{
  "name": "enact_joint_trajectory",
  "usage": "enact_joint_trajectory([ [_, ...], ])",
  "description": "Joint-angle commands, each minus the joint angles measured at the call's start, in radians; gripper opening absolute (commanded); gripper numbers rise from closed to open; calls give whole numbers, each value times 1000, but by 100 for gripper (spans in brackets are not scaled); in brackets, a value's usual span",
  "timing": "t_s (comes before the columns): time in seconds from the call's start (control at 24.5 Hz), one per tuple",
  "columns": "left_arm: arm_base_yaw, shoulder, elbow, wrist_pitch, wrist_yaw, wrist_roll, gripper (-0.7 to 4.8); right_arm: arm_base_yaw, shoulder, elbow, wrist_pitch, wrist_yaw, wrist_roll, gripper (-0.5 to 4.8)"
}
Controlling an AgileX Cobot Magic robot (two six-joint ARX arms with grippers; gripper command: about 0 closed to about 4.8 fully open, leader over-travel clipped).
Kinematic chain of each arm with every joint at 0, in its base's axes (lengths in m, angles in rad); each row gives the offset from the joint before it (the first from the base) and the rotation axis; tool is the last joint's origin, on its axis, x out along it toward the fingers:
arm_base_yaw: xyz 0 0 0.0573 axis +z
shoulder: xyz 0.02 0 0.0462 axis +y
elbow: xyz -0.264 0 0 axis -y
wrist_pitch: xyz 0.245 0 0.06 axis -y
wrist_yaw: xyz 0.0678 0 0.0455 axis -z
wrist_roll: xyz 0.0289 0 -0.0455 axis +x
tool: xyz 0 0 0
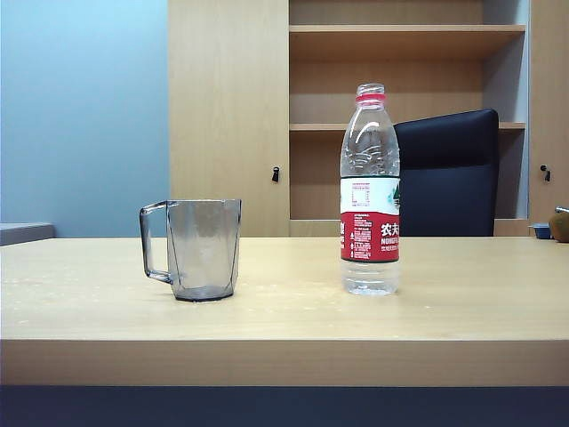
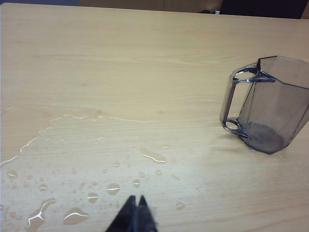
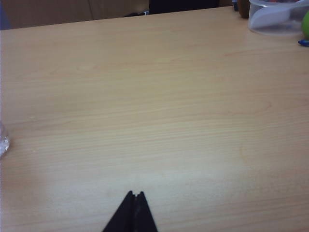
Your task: Pick up the mineral water bottle on the table and pour water into the mug until it's half full.
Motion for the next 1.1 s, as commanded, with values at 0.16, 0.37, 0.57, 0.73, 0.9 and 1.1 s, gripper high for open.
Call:
enact_joint_trajectory([
  [0.16, 0, 1, 41, 7, -2, 0, -4, 0, -2, 50, 43, -4, 144, -6],
  [0.37, 0, 1, 199, 62, -2, -3, -4, 0, -2, 281, 40, -138, 142, -6],
  [0.57, 0, 19, 381, 26, 104, -176, -4, 0, 56, 573, -165, -268, 106, 15],
  [0.73, 0, 263, 410, 35, 373, -176, -4, 0, 260, 743, -208, -480, 50, 143],
  [0.9, -1, 563, 418, 82, 622, -108, -4, 30, 458, 735, -10, -528, 51, 208],
  [1.1, -1, 632, 428, 80, 627, -105, -4, 232, 660, 503, 354, -310, 51, 221],
])
